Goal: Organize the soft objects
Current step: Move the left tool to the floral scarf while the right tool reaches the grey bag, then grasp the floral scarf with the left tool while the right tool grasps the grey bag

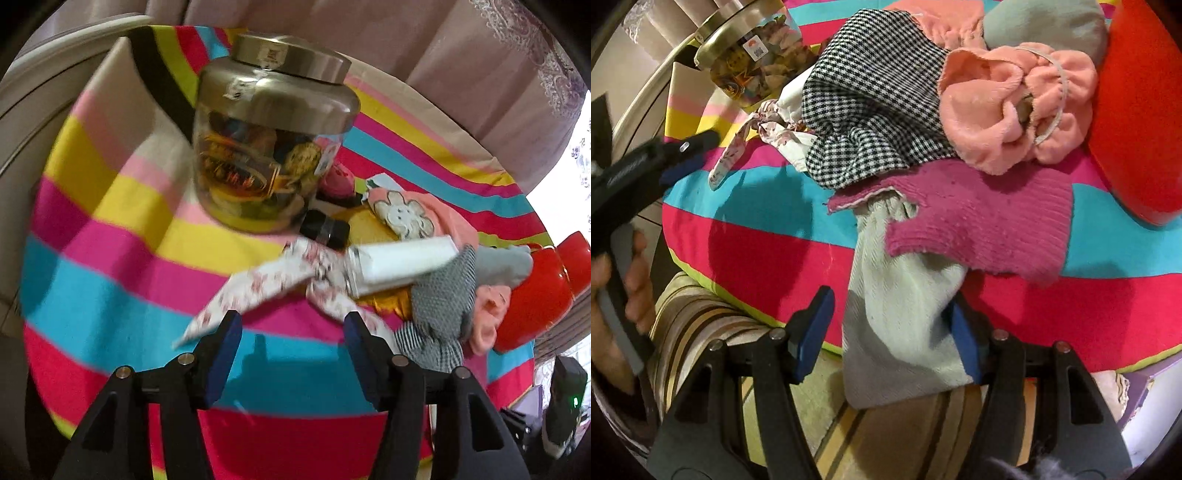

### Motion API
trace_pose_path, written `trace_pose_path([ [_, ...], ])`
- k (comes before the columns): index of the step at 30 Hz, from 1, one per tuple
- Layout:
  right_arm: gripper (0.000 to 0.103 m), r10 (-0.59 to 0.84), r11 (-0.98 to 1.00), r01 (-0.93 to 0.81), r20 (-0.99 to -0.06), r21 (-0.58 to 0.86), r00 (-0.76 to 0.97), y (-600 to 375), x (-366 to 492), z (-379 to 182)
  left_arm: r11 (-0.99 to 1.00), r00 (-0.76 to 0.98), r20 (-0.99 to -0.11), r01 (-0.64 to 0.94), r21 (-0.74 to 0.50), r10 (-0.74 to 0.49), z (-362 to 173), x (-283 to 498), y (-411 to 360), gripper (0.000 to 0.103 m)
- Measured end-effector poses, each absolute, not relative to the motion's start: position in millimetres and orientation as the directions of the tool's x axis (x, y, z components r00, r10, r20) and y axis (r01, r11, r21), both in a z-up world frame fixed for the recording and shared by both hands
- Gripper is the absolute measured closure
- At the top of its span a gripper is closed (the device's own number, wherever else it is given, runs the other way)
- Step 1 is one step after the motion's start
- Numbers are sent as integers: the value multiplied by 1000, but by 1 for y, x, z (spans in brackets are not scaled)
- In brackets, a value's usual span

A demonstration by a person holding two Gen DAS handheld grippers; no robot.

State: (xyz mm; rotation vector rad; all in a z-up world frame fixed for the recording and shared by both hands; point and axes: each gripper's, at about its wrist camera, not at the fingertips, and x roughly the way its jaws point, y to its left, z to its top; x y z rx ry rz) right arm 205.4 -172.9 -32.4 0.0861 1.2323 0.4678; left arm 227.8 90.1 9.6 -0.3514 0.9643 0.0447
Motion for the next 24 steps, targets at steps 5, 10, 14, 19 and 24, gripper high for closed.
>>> trace_pose_path([
  [5, 41, 387, 901, -314, -884, 301, 261, -163, 207, -33, 955, 539, -833, -159, -249, -127, -8, 265, 88, 44],
  [10, 59, 403, 893, -321, -878, 315, 259, -158, 209, -34, 968, 508, -852, -127, -215, -123, -24, 284, 82, 45],
  [14, 84, 427, 881, -334, -870, 337, 248, -150, 210, -36, 976, 484, -868, -111, -187, -112, -34, 285, 76, 84],
  [19, 89, 445, 864, -377, -856, 333, 264, -140, 202, -30, 977, 508, -856, -113, -179, -98, -30, 273, 74, 97],
  [24, 90, 472, 847, -413, -832, 335, 293, -134, 191, -16, 976, 538, -840, -135, -169, -71, -16, 244, 76, 97],
])
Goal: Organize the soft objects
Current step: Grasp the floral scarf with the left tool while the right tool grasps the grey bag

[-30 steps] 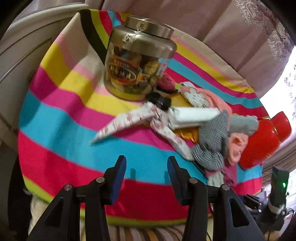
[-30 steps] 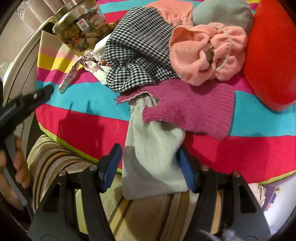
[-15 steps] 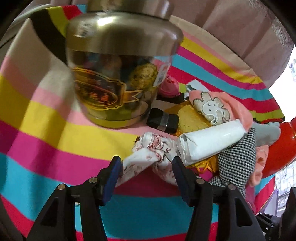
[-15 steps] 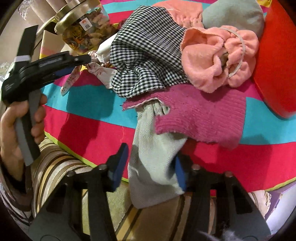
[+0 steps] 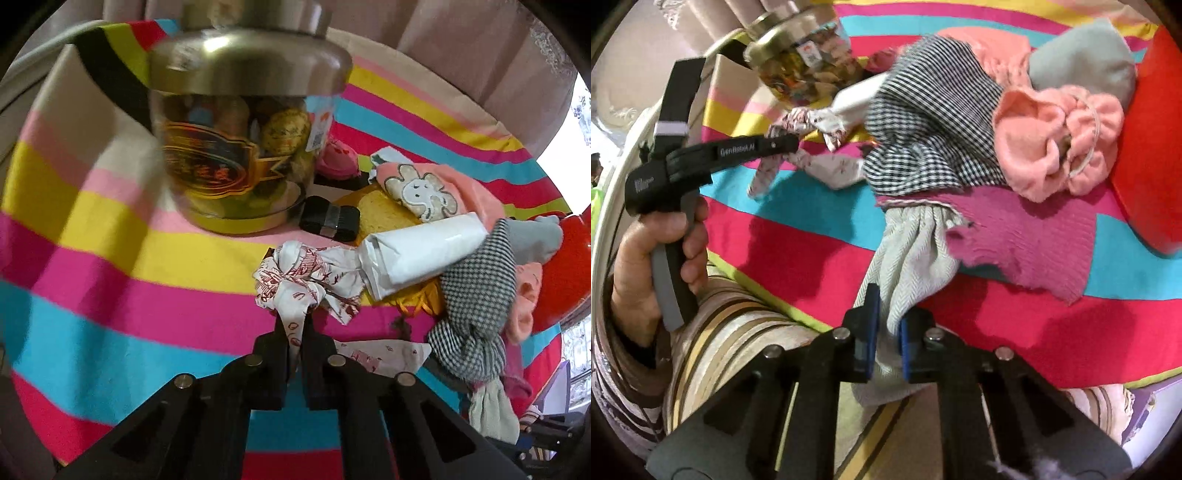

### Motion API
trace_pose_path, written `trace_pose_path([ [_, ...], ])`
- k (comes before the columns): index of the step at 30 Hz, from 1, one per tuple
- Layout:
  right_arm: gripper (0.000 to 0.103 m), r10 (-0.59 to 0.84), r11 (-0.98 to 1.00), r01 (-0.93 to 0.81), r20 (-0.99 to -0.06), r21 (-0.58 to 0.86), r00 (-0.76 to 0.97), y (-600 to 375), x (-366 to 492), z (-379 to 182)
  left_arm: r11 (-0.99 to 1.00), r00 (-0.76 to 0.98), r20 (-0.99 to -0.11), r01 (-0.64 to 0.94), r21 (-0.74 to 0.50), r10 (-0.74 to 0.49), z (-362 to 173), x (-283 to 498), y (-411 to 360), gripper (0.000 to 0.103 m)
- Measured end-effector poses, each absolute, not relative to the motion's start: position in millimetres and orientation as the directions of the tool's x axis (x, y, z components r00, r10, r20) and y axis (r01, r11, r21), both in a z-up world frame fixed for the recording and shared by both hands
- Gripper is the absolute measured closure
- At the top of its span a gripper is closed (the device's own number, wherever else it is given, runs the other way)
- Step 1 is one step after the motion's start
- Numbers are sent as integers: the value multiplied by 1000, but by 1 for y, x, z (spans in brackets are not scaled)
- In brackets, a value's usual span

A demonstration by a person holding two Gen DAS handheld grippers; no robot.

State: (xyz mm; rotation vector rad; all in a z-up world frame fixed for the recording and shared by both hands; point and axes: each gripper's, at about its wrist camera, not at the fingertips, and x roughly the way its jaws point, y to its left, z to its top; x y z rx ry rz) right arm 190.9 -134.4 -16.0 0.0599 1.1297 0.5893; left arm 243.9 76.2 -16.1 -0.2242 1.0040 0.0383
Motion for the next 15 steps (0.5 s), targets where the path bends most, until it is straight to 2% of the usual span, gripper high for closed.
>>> trace_pose_path([
  [15, 91, 524, 824, -437, -779, 361, 345, -152, 149, 16, 962, 626, -779, -202, -182, -16, 30, 171, 83, 97],
])
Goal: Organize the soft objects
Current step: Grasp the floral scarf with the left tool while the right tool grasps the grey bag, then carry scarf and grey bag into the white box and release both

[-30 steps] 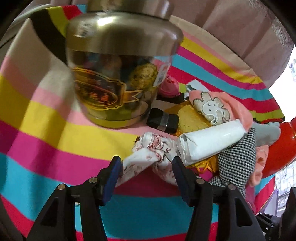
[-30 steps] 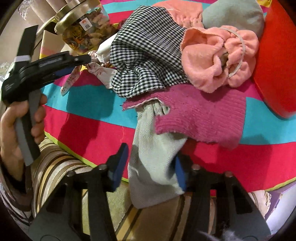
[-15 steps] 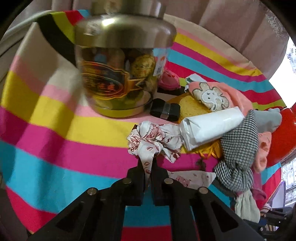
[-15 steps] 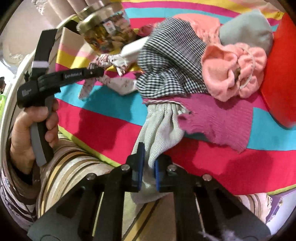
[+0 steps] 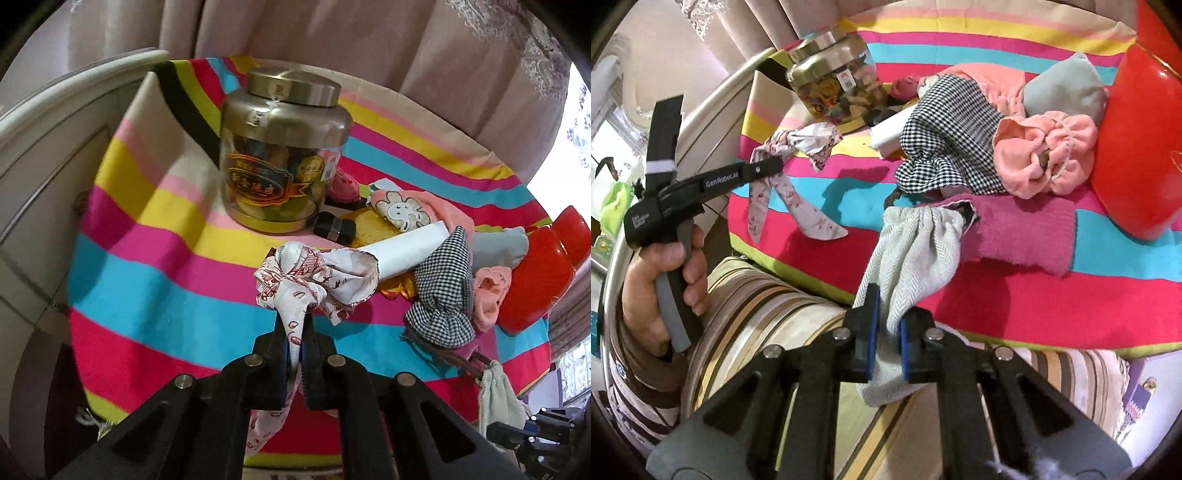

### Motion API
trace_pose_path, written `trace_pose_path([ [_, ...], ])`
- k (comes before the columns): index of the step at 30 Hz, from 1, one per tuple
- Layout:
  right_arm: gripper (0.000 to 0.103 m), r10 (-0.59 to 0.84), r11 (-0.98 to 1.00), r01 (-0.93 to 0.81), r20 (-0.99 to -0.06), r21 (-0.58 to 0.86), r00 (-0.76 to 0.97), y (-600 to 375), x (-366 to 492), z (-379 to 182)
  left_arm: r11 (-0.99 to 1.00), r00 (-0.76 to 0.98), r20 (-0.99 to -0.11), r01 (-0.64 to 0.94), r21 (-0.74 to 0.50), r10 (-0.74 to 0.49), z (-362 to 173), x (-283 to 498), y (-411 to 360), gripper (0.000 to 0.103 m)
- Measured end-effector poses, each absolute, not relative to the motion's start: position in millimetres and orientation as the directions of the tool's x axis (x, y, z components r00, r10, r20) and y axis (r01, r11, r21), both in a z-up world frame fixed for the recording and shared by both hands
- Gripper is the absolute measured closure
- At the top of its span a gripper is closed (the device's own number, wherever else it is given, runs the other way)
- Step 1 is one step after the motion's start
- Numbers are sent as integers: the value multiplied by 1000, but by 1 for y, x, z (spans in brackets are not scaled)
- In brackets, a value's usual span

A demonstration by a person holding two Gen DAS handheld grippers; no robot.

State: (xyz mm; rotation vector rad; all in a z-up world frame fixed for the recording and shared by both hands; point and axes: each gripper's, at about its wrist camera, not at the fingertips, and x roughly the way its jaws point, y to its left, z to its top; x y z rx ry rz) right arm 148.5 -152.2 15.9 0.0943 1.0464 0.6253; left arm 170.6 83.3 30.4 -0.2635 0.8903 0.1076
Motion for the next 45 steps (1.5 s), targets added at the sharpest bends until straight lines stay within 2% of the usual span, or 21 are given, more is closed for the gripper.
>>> trace_pose_path([
  [7, 91, 551, 815, -444, -737, 374, 391, -179, 124, 43, 957, 665, -746, -197, -214, -30, 50, 141, 76, 97],
  [12, 91, 536, 833, -417, -719, 364, 443, -207, 110, 58, 961, 700, -710, -136, -239, -77, 73, 125, 53, 97],
  [24, 91, 394, 917, -201, -701, 344, 594, -330, 80, 73, 953, 704, -658, 88, -290, -265, 107, 108, -42, 97],
  [34, 91, 262, 948, -30, -725, 316, 637, -418, 45, 63, 883, 604, -646, 292, -367, -468, 107, 87, -142, 97],
  [41, 91, 192, 953, 63, -753, 296, 630, -461, 20, 47, 789, 455, -648, 420, -448, -611, 100, 65, -214, 97],
  [45, 91, 155, 949, 119, -762, 292, 629, -488, 4, 42, 759, 393, -663, 467, -453, -637, 95, 54, -248, 97],
])
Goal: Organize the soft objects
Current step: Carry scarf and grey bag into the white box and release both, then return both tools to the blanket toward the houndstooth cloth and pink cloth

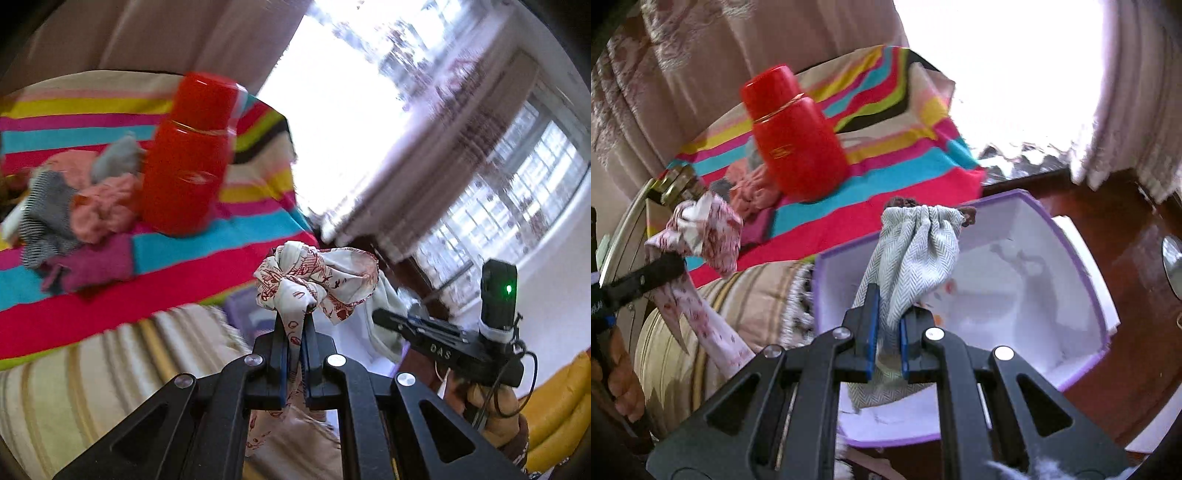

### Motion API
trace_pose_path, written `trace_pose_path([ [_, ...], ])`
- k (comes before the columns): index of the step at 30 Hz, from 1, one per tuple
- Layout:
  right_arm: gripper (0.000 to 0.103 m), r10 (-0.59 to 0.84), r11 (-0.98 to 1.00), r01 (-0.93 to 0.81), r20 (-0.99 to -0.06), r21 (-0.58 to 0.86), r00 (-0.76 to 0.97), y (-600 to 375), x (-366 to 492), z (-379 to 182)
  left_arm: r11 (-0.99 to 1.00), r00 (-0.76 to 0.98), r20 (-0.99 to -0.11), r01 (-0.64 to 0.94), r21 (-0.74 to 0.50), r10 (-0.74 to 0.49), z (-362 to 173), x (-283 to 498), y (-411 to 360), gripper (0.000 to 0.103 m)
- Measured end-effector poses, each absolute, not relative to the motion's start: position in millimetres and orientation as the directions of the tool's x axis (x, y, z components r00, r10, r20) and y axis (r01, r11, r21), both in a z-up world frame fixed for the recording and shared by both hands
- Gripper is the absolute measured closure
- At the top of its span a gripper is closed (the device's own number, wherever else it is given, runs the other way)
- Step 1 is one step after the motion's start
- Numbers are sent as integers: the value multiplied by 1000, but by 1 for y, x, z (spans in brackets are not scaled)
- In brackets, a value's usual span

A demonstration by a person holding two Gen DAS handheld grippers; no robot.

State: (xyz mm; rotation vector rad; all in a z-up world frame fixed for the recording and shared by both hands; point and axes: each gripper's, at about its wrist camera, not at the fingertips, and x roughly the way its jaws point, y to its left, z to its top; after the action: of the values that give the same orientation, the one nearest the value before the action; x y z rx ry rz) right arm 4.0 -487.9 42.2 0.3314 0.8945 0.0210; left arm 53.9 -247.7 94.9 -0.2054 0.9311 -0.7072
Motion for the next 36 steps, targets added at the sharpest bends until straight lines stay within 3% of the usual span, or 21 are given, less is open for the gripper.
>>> trace_pose_path([
  [10, 91, 107, 942, 179, -761, 283, 640, -521, -19, 41, 701, 221, -733, 555, -448, -644, 70, 30, -322, 95],
  [16, 90, 112, 935, 191, -761, 298, 639, -527, -24, 37, 708, 132, -787, 543, -451, -603, 48, 25, -334, 66],
  [21, 90, 116, 933, 197, -768, 302, 630, -528, -23, 34, 728, 183, -773, 517, -450, -608, 57, 33, -317, 55],
  [25, 88, 120, 931, 203, -780, 302, 614, -527, -23, 31, 739, 209, -764, 499, -453, -610, 65, 38, -306, 54],
  [28, 75, 107, 928, 225, -792, 296, 601, -529, -22, 29, 747, 225, -760, 485, -455, -610, 66, 43, -302, 54],
  [30, 51, 86, 926, 244, -792, 287, 605, -531, -23, 30, 752, 237, -758, 479, -453, -608, 67, 44, -298, 54],
  [31, 46, 77, 925, 250, -788, 285, 610, -532, -24, 31, 755, 244, -757, 475, -452, -606, 68, 45, -296, 54],
  [36, 40, 72, 931, 238, -781, 276, 621, -530, -22, 38, 769, 275, -752, 459, -445, -599, 68, 50, -284, 48],
])
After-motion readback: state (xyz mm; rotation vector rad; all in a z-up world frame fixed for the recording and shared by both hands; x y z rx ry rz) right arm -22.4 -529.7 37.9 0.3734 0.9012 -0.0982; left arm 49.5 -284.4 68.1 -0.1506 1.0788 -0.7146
